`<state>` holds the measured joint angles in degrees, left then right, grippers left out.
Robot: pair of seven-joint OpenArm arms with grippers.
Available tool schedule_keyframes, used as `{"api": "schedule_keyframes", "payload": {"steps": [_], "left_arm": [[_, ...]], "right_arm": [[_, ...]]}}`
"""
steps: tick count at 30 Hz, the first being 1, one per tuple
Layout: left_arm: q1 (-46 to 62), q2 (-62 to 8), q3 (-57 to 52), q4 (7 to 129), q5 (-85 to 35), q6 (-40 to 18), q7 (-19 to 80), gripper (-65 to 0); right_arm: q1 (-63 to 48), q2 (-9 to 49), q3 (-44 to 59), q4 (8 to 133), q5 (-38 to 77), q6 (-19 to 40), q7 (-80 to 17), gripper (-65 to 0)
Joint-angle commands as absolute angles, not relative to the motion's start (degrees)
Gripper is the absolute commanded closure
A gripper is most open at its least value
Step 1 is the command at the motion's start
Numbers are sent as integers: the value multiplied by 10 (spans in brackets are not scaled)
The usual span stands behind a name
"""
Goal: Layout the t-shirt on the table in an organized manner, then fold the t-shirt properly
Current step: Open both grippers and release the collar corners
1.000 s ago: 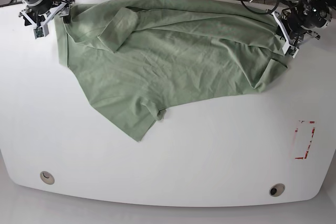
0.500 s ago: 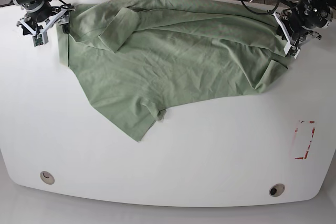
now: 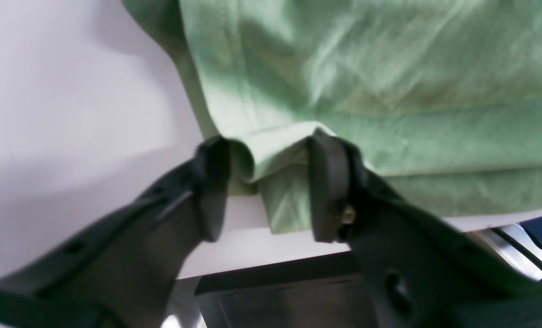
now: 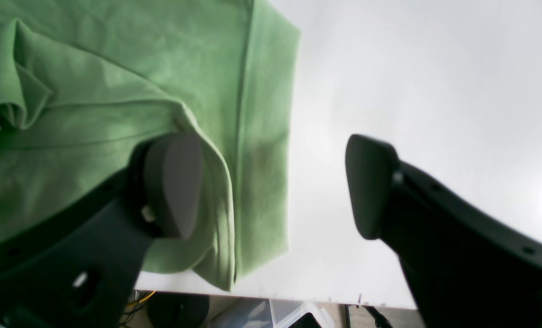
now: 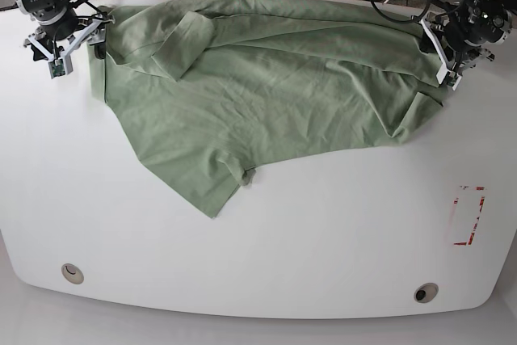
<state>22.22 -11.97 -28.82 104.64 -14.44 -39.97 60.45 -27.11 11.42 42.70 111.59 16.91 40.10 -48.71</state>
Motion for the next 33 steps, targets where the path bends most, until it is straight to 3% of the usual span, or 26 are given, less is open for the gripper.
{"api": "schedule_keyframes", "payload": {"steps": [1, 13, 33], "left_arm": [[222, -127, -290, 1057, -148, -400, 600, -290], [221, -127, -288, 1058, -148, -400, 600, -293], [144, -143, -281, 1086, -147, -400, 600, -290]], "right_arm": [[-270, 124, 431, 1127, 176, 400, -479, -469], [-255, 141, 429, 1127, 176, 400, -479, -469], [-159, 167, 327, 1127, 176, 400, -479, -465]]}}
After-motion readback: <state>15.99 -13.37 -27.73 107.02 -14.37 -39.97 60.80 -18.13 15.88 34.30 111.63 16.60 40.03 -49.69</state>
